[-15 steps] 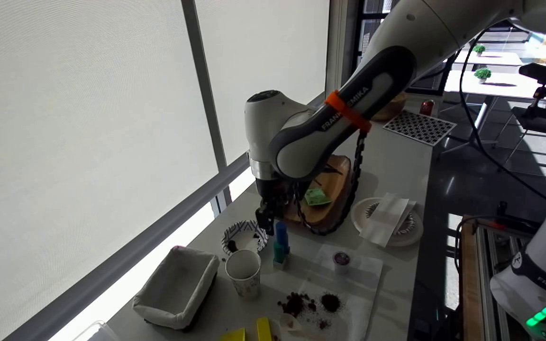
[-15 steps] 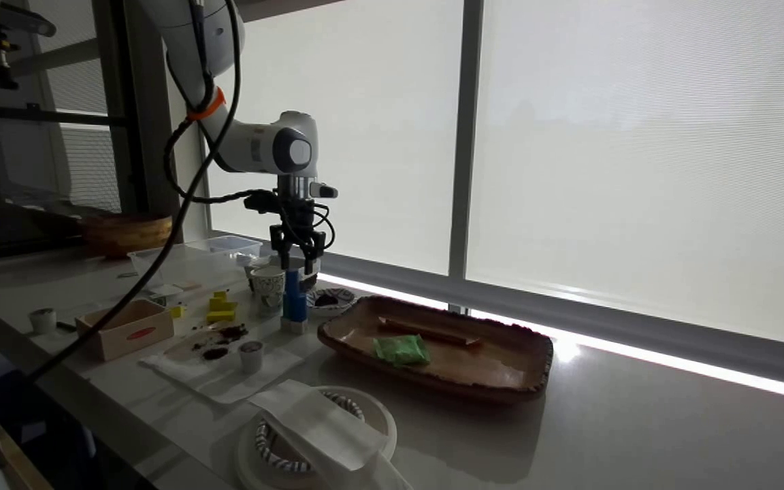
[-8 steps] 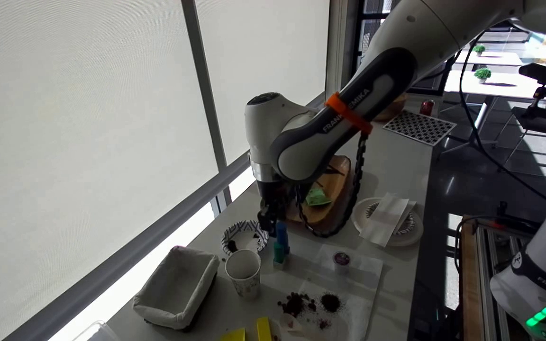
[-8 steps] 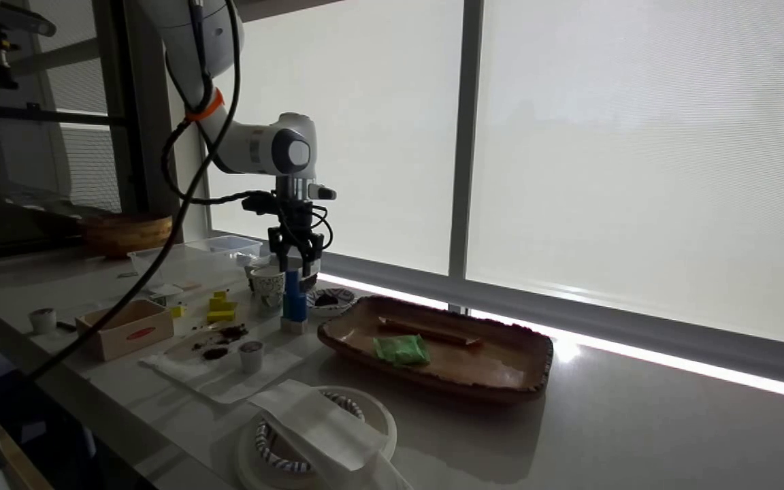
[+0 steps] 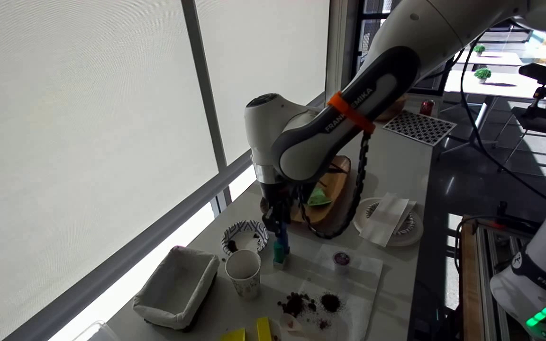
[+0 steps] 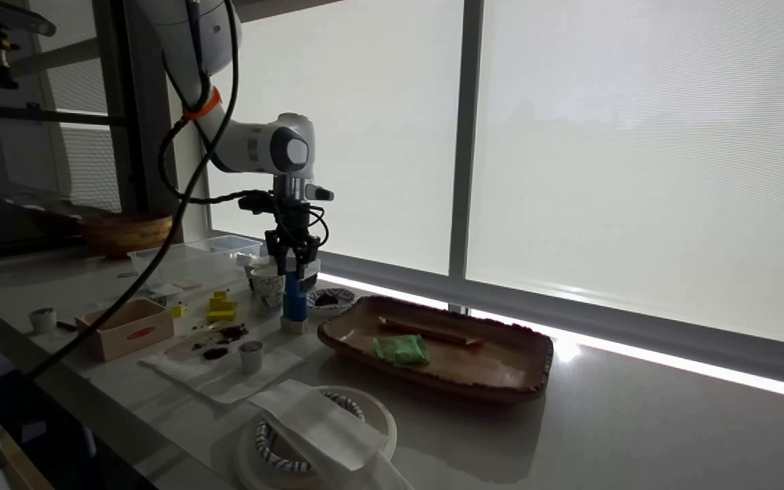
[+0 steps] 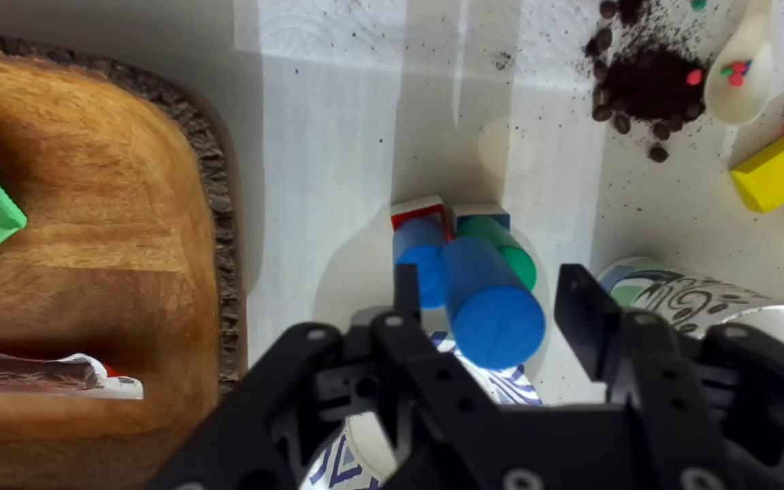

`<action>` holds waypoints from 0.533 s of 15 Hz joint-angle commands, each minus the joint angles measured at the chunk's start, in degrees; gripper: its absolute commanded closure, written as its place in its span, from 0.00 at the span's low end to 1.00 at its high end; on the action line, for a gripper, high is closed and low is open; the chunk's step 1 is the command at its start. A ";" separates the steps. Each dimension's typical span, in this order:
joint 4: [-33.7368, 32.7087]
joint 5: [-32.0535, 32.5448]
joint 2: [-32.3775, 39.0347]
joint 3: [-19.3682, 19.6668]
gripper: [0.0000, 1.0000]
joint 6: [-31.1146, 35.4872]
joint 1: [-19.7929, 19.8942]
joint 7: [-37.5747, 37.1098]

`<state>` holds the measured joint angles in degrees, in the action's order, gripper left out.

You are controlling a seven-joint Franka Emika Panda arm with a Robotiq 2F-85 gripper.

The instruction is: Remove the coffee pod from the stacked blocks then place one blue block on top of the coffee pod.

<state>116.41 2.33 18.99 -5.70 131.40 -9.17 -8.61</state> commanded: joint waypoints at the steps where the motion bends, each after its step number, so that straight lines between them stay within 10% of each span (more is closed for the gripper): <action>1: 1.51 1.50 -1.72 0.63 0.73 -1.92 -0.80 -2.05; 8: 1.10 1.27 -1.25 0.41 0.92 -1.38 -0.77 -1.52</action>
<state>116.56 2.58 18.77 -5.61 130.82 -9.35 -9.09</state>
